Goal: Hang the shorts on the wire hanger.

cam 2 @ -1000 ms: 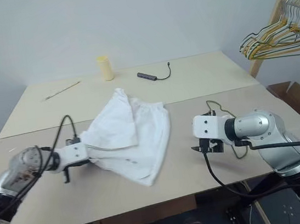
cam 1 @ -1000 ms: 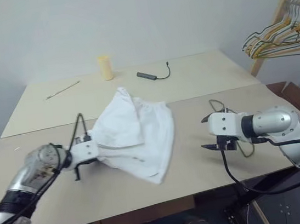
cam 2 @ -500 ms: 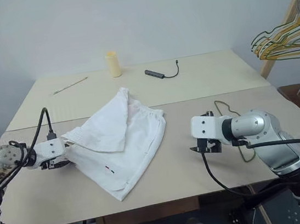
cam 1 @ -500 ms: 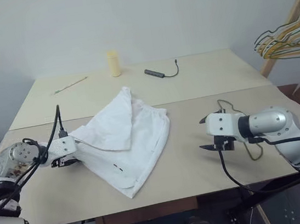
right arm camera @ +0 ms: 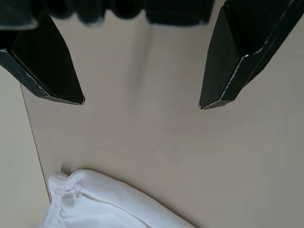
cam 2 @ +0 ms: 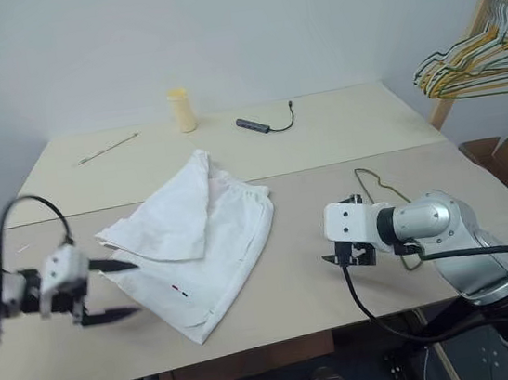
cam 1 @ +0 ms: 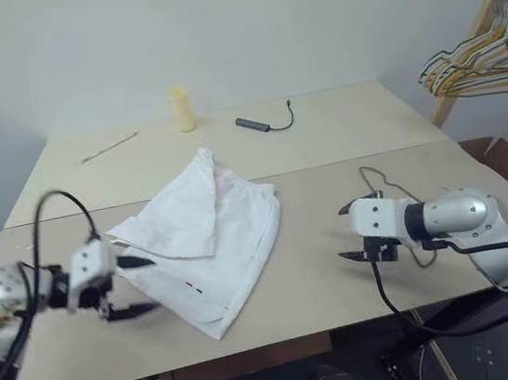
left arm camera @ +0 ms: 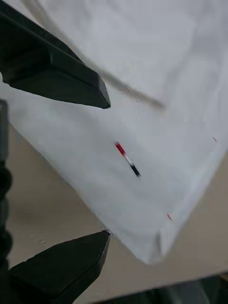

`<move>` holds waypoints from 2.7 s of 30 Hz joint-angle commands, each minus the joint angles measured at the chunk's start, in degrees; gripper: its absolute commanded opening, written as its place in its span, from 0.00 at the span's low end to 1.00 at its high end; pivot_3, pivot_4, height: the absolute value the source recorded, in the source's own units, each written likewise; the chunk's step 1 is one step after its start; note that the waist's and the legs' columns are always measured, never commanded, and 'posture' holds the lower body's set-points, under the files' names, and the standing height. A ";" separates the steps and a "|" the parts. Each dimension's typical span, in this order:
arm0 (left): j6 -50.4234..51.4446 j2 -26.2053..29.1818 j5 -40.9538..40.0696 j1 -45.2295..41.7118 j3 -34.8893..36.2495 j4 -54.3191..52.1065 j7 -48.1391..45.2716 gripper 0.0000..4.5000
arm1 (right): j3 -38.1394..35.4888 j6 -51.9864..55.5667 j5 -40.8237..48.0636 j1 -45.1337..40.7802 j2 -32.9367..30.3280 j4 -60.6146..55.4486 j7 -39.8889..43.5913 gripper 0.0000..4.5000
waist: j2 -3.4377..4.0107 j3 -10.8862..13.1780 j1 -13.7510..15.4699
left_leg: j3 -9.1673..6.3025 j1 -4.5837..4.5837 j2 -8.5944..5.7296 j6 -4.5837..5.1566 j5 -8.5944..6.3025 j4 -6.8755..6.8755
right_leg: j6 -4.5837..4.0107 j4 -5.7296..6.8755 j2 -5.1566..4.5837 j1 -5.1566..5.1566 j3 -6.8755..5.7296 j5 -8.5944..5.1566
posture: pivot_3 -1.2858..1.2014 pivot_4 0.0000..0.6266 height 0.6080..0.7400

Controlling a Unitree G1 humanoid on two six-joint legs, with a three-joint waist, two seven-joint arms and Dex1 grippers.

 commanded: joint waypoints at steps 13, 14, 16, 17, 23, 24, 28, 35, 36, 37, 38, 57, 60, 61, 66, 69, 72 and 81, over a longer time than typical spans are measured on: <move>7.12 -11.46 7.66 7.83 -6.99 -16.94 17.40 0.99 | -1.74 0.76 -0.75 0.43 -0.33 -2.04 -2.28 1.00 | -0.10 -0.12 -0.24 | -0.01 0.19 -0.03 0.00 0.00 0.05 | -0.03 -0.03 0.02 0.19 0.04 0.02 | 0.47 0.00 1.00; 8.03 -11.33 9.27 7.41 -7.56 -16.96 18.71 0.99 | -1.61 0.79 -0.83 0.23 -0.20 -1.98 -2.32 1.00 | -0.10 -0.12 -0.23 | -0.01 0.20 -0.03 0.00 0.00 0.05 | -0.03 -0.03 0.02 0.21 0.04 0.02 | 0.47 0.00 1.00; 9.08 -10.80 11.36 6.72 -8.56 -16.96 19.59 0.99 | -1.45 0.78 -0.85 -0.02 0.02 -1.97 -2.35 1.00 | -0.10 -0.12 -0.23 | -0.01 0.25 -0.03 0.00 0.00 0.05 | -0.02 -0.05 0.02 0.29 0.04 0.02 | 0.47 0.00 1.00; 9.62 -10.52 12.05 6.49 -9.03 -17.09 19.75 0.99 | -1.39 0.78 -0.86 -0.12 0.09 -1.95 -2.38 1.00 | -0.10 -0.12 -0.21 | -0.01 0.25 -0.03 0.00 0.00 0.05 | -0.02 -0.06 0.02 0.30 0.04 0.02 | 0.47 0.00 1.00; 12.02 -10.45 12.88 5.79 -10.69 -18.02 20.19 0.71 | -1.16 0.37 -1.17 -0.70 0.48 -1.28 -2.82 1.00 | -0.07 -0.14 -0.08 | -0.01 0.30 -0.03 0.00 0.00 0.05 | -0.02 -0.07 0.02 0.37 0.03 0.02 | 0.47 0.00 1.00; 11.96 -10.36 13.24 5.81 -10.86 -18.08 20.38 0.64 | -1.12 0.34 -1.25 -0.70 0.48 -1.29 -2.84 1.00 | -0.07 -0.14 -0.07 | -0.01 0.33 -0.03 0.00 0.00 0.05 | -0.02 -0.07 0.03 0.40 0.03 0.02 | 0.47 0.00 1.00; 11.27 -9.71 14.86 5.47 -10.77 -17.37 21.34 0.35 | -1.08 0.19 -1.59 -0.79 0.58 -1.01 -2.91 1.00 | -0.07 -0.14 -0.05 | -0.02 0.46 -0.03 0.00 0.00 0.05 | -0.01 -0.10 0.03 0.56 0.02 0.01 | 0.47 0.00 1.00; 9.06 -7.49 10.78 4.59 -5.57 -18.24 19.19 0.00 | 2.47 -4.90 -7.15 -2.78 2.25 3.92 -5.54 1.00 | -0.07 -0.14 -0.25 | 0.00 0.94 0.00 0.00 -0.01 0.01 | 0.13 -0.16 0.03 1.01 0.02 -0.17 | 0.48 0.00 1.00; 9.18 -7.05 9.08 4.60 -3.79 -19.40 18.61 0.00 | 3.25 -6.11 -8.24 -3.48 3.43 5.40 -6.69 1.00 | -0.07 -0.14 -0.32 | 0.01 0.94 0.01 0.00 -0.01 0.02 | 0.12 -0.16 0.03 1.01 0.02 -0.17 | 0.48 0.00 1.00; 10.29 -6.63 6.29 4.68 -1.42 -21.24 17.94 0.00 | 3.98 -8.29 -8.81 -4.13 4.89 6.88 -7.74 1.00 | -0.09 -0.13 -0.51 | 0.02 0.95 0.01 0.00 -0.01 0.01 | 0.11 -0.14 0.02 1.00 0.02 -0.17 | 0.48 0.00 1.00; 11.37 -6.27 3.86 4.70 0.54 -22.81 17.41 0.00 | 4.50 -10.16 -8.99 -4.67 6.29 8.08 -8.33 1.00 | -0.10 -0.12 -0.76 | 0.02 0.94 0.03 0.00 -0.01 0.02 | 0.10 -0.14 0.04 0.99 0.02 -0.16 | 0.48 0.00 1.00; 17.64 4.17 -13.25 14.82 27.61 -33.66 7.71 0.00 | 18.17 -43.03 -27.25 -21.04 30.51 48.91 -33.04 1.00 | -0.10 -0.10 -4.33 | -0.55 0.96 -0.02 -0.06 -0.04 -0.17 | -0.06 -0.12 -0.01 0.97 0.05 -0.07 | 0.51 0.00 1.00; 19.51 4.94 -14.28 17.57 31.06 -35.51 6.68 0.00 | 19.23 -45.09 -29.48 -22.76 32.66 53.40 -35.93 1.00 | -0.10 -0.10 -4.42 | -0.66 1.00 -0.02 -0.06 -0.04 -0.20 | -0.06 -0.10 0.01 1.00 0.04 -0.06 | 0.51 0.00 1.00; 20.30 5.20 -14.60 18.79 32.32 -36.15 6.15 0.00 | 19.44 -45.76 -30.12 -23.42 33.45 55.22 -37.11 1.00 | -0.09 -0.10 -4.36 | -0.68 1.02 -0.02 -0.06 -0.04 -0.22 | -0.07 -0.08 0.01 1.00 0.04 -0.06 | 0.51 0.00 1.00; 21.99 5.15 -15.52 21.96 35.19 -37.95 5.09 0.00 | 20.39 -49.98 -31.16 -25.88 35.55 61.56 -39.13 1.00 | -0.07 -0.09 -4.36 | -0.73 1.09 -0.03 -0.07 -0.03 -0.26 | -0.09 -0.06 0.01 1.03 0.03 -0.06 | 0.52 0.00 1.00; 22.35 5.12 -15.74 23.01 36.23 -38.60 4.67 0.00 | 20.84 -51.15 -31.84 -27.55 36.67 64.95 -39.62 1.00 | -0.07 -0.09 -4.43 | -0.74 1.12 -0.03 -0.08 -0.03 -0.29 | -0.11 -0.06 0.02 1.04 0.03 -0.07 | 0.52 0.00 1.00; 22.60 5.04 -15.86 23.02 36.50 -38.63 4.92 0.00 | 21.28 -53.37 -32.28 -28.60 36.92 67.36 -39.46 0.86 | -0.06 -0.08 -4.43 | -0.77 1.13 -0.02 -0.08 -0.03 -0.32 | -0.14 -0.05 0.04 1.03 0.02 -0.07 | 0.52 0.00 1.00; 21.46 4.54 -13.77 23.71 35.10 -36.59 5.38 0.00 | 21.14 -55.18 -33.36 -29.69 37.31 70.88 -39.49 0.15 | -0.05 -0.08 -4.44 | -0.79 1.14 -0.03 -0.09 -0.02 -0.34 | -0.16 -0.04 0.04 1.03 0.01 -0.08 | 0.52 0.00 1.00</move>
